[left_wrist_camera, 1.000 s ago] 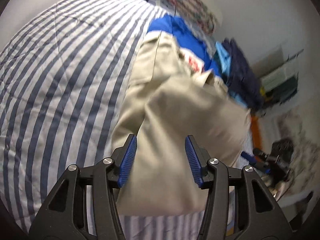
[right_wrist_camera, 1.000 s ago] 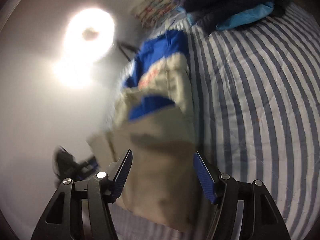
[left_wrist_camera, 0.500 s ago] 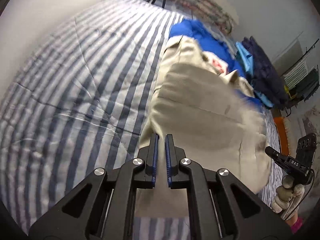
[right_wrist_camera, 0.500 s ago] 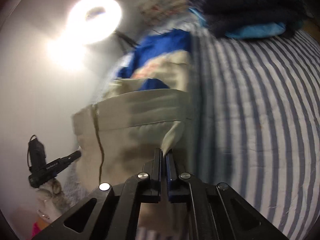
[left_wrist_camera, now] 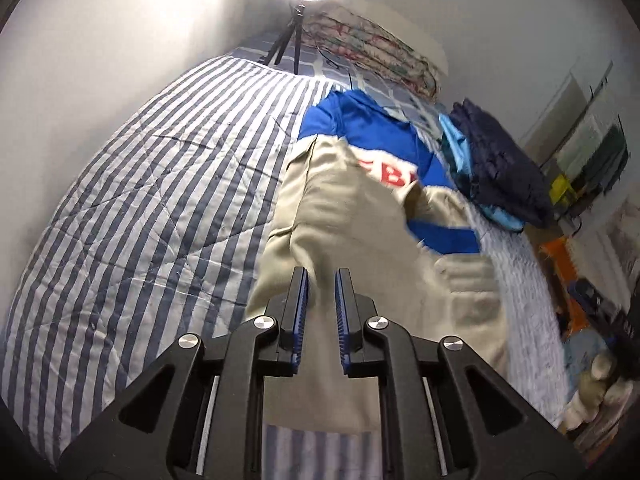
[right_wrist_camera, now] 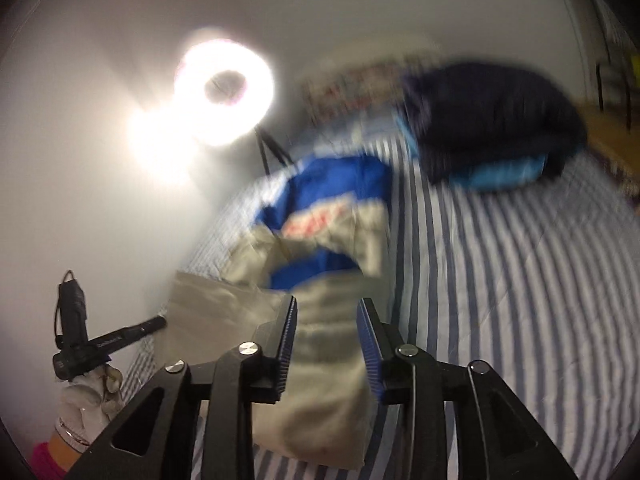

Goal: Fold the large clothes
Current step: 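Open both tools and release the folded hem onto the jacket, then move the right tool to the blue collar while the left tool hovers above, then grasp the blue collar edge with both tools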

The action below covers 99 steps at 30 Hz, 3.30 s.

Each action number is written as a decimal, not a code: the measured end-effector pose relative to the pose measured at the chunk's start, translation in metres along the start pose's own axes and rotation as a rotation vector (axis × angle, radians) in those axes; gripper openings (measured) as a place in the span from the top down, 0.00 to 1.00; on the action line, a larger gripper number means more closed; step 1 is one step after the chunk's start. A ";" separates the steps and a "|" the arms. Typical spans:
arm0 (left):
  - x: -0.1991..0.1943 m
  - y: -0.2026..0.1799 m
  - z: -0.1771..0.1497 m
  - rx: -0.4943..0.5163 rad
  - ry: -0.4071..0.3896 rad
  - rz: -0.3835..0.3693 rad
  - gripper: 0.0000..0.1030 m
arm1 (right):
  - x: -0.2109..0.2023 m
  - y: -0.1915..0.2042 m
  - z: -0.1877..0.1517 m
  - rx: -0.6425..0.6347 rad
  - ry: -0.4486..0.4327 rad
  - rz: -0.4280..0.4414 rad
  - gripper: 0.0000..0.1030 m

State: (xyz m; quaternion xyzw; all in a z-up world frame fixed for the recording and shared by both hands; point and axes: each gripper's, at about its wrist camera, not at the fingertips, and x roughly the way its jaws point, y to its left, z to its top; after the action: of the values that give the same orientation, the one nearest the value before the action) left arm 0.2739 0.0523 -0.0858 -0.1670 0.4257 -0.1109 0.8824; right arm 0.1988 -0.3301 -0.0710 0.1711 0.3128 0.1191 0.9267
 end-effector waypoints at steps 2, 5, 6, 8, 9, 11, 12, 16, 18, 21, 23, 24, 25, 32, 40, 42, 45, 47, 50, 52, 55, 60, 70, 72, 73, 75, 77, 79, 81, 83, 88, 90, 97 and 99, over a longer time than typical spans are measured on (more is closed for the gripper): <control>-0.018 -0.007 0.012 -0.010 -0.018 -0.014 0.90 | -0.015 0.013 0.009 -0.044 -0.022 -0.002 0.62; -0.049 -0.028 0.037 0.084 -0.081 0.038 0.71 | -0.029 0.027 0.025 -0.093 -0.008 0.039 0.56; -0.056 -0.036 0.044 0.128 -0.094 0.036 0.53 | -0.033 0.030 0.031 -0.112 -0.007 0.040 0.56; -0.061 -0.047 0.052 0.206 -0.115 0.055 0.48 | -0.032 0.032 0.042 -0.131 0.006 0.053 0.54; -0.058 -0.050 0.056 0.236 -0.109 0.068 0.48 | -0.028 0.033 0.049 -0.132 0.020 0.068 0.54; -0.044 -0.051 0.064 0.257 -0.086 0.056 0.48 | -0.018 0.036 0.062 -0.125 0.039 0.081 0.56; -0.035 -0.051 0.070 0.259 -0.078 0.045 0.48 | -0.009 0.036 0.074 -0.112 0.048 0.095 0.56; 0.015 -0.040 0.095 0.264 -0.043 -0.021 0.48 | 0.030 0.031 0.111 -0.069 0.064 0.125 0.57; 0.048 -0.031 0.108 0.264 -0.019 -0.054 0.48 | 0.064 0.026 0.132 -0.047 0.085 0.120 0.57; 0.090 -0.019 0.122 0.264 0.007 -0.122 0.48 | 0.118 0.026 0.157 -0.031 0.119 0.133 0.57; 0.120 -0.010 0.131 0.257 0.022 -0.159 0.48 | 0.161 0.032 0.172 -0.037 0.145 0.138 0.57; 0.135 -0.004 0.136 0.241 0.033 -0.175 0.48 | 0.183 0.036 0.177 -0.041 0.160 0.138 0.57; 0.146 0.001 0.139 0.223 0.037 -0.197 0.48 | 0.210 0.041 0.182 -0.044 0.183 0.143 0.57; 0.203 0.038 0.152 0.079 0.046 -0.379 0.48 | 0.361 0.082 0.181 -0.080 0.342 0.250 0.71; 0.213 0.039 0.135 0.105 0.075 -0.502 0.48 | 0.473 0.100 0.161 -0.132 0.507 0.187 0.70; 0.214 0.036 0.133 0.121 0.083 -0.510 0.48 | 0.483 0.087 0.165 -0.042 0.509 0.177 0.70; 0.214 0.031 0.130 0.145 0.090 -0.507 0.48 | 0.474 0.081 0.178 -0.009 0.430 0.162 0.67; 0.213 0.030 0.130 0.144 0.088 -0.507 0.48 | 0.463 0.083 0.187 -0.047 0.377 0.126 0.65; 0.213 0.033 0.130 0.131 0.089 -0.518 0.48 | 0.464 0.085 0.192 -0.109 0.346 0.001 0.47; 0.213 0.036 0.129 0.125 0.088 -0.520 0.48 | 0.465 0.086 0.191 -0.108 0.348 -0.019 0.52; 0.213 0.037 0.128 0.134 0.086 -0.524 0.48 | 0.463 0.101 0.189 -0.117 0.394 0.134 0.55; 0.212 0.039 0.128 0.139 0.090 -0.548 0.48 | 0.481 0.129 0.170 -0.173 0.626 0.125 0.55; 0.216 0.031 0.124 0.169 0.119 -0.534 0.51 | 0.477 0.146 0.158 -0.258 0.473 0.203 1.00; 0.217 0.032 0.125 0.165 0.121 -0.538 0.51 | 0.480 0.126 0.164 -0.178 0.475 0.193 0.92; 0.217 0.031 0.124 0.166 0.121 -0.537 0.51 | 0.476 0.113 0.169 -0.131 0.442 0.192 0.71; 0.218 0.031 0.125 0.168 0.121 -0.535 0.51 | 0.464 0.089 0.182 -0.021 0.381 0.195 0.64; 0.220 0.031 0.127 0.167 0.122 -0.535 0.51 | 0.461 0.082 0.188 -0.009 0.375 0.161 0.64; 0.222 0.031 0.128 0.169 0.123 -0.534 0.51 | 0.465 0.079 0.187 -0.025 0.404 0.115 0.63; 0.221 0.030 0.126 0.174 0.122 -0.532 0.51 | 0.480 0.081 0.181 -0.035 0.449 0.077 0.64; 0.220 0.028 0.125 0.181 0.123 -0.531 0.51 | 0.494 0.089 0.172 -0.096 0.476 0.082 0.83; 0.221 0.024 0.122 0.193 0.131 -0.534 0.51 | 0.525 0.103 0.155 -0.239 0.450 -0.084 0.86; 0.220 0.026 0.122 0.185 0.130 -0.536 0.51 | 0.515 0.095 0.164 -0.152 0.444 -0.019 0.77; 0.195 0.044 0.143 0.117 0.025 -0.495 0.51 | 0.379 0.060 0.200 -0.138 0.279 0.121 0.62; 0.191 0.046 0.156 0.123 0.003 -0.443 0.50 | 0.349 0.038 0.207 -0.158 0.263 0.104 0.62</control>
State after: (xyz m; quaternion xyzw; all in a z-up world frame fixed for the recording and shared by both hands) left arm 0.5170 0.0610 -0.1492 -0.2023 0.3724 -0.3277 0.8444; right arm 0.5936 -0.2311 -0.0896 0.0966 0.4117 0.2123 0.8810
